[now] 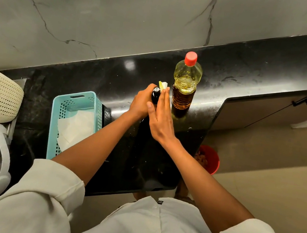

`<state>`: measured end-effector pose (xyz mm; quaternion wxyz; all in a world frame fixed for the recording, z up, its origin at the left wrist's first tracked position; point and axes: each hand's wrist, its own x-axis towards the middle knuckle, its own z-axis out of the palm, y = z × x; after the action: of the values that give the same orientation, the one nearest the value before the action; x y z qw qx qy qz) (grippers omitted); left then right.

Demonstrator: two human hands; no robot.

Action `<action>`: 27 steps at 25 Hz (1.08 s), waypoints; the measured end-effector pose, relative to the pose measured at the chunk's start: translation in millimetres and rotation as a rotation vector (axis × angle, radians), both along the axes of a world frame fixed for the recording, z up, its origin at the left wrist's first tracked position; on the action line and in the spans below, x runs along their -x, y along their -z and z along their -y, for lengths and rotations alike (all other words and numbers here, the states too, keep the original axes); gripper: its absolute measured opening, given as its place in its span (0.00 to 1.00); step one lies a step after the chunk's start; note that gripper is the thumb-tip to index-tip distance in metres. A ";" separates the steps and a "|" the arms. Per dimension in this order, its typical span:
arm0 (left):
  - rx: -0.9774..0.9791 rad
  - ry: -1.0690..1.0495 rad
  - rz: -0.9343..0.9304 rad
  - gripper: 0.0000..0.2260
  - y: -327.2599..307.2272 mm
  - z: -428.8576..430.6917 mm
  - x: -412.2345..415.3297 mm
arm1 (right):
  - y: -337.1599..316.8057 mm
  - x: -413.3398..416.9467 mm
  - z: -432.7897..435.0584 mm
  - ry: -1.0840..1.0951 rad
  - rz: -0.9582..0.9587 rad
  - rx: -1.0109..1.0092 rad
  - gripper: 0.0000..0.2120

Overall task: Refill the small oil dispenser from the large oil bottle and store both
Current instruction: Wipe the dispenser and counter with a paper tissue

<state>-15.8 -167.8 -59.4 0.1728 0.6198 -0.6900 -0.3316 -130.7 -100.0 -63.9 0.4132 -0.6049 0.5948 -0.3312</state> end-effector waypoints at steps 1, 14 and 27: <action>0.018 -0.018 -0.005 0.10 2.6 -1.1 0.6 | 0.1 -1.6 1.4 0.022 0.012 -0.003 0.38; 0.033 -0.087 -0.164 0.14 9.0 -8.9 4.2 | -7.9 -2.6 22.4 0.148 0.182 -0.214 0.36; 0.098 -0.041 -0.253 0.24 7.4 -10.5 -6.7 | -5.9 5.1 23.9 0.179 0.372 -0.258 0.33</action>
<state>-9.1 -157.4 -66.8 0.2951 0.5778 -0.6652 -0.3696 -135.8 -123.9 -58.0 0.5585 -0.4207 0.5970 -0.3933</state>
